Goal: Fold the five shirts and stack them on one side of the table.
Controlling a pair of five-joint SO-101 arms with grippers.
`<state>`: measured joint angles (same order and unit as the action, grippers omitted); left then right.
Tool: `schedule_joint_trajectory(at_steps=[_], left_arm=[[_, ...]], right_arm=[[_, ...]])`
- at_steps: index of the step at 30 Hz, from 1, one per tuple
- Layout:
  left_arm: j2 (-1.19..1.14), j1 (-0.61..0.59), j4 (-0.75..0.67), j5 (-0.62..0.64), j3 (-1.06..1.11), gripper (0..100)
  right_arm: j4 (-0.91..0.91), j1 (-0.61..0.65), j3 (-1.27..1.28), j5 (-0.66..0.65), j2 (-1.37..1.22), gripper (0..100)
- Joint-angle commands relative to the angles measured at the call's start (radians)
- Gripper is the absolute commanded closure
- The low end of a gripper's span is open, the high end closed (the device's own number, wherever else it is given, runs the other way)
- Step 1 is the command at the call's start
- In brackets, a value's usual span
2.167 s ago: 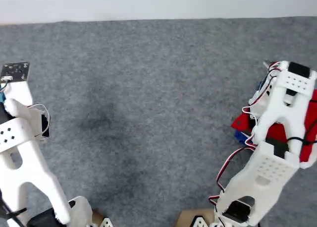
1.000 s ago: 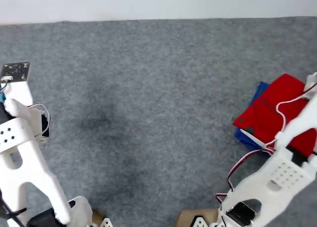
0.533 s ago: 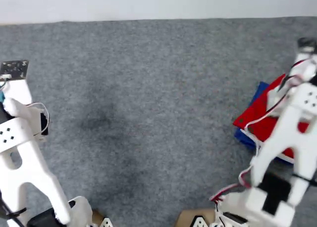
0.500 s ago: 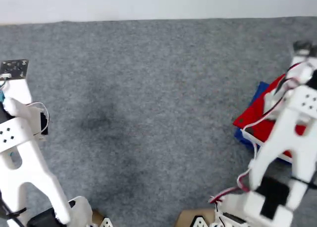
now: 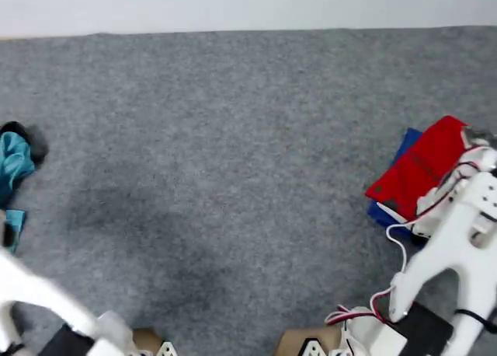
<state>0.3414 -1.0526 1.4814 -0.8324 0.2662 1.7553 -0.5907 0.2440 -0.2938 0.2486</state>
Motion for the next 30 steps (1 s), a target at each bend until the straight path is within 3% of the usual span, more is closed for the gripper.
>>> schedule_joint_trajectory(at_steps=[1,6,15,21,27,30], left_arm=[[-0.054,-0.103,-0.118,-0.112,-0.004,79],[-0.133,-0.17,-0.252,-0.196,-0.002,79],[-0.334,-0.172,-0.348,-0.192,0.001,80],[-0.35,-0.15,-0.367,-0.19,-0.035,100],[-0.224,-0.101,-0.236,-0.052,-0.196,100],[-0.084,-0.038,-0.209,0.089,-0.263,100]], right_arm=[[0.041,-0.045,0.009,0.005,0.041,96.3],[0.042,-0.051,0.015,0.008,0.041,96.3],[0.042,-0.05,0.015,0.009,0.042,96.3],[0.042,-0.051,0.015,0.009,0.042,96.3],[0.042,-0.051,0.014,0.009,0.042,96.3],[0.042,-0.05,0.011,0.009,0.042,96.3]])
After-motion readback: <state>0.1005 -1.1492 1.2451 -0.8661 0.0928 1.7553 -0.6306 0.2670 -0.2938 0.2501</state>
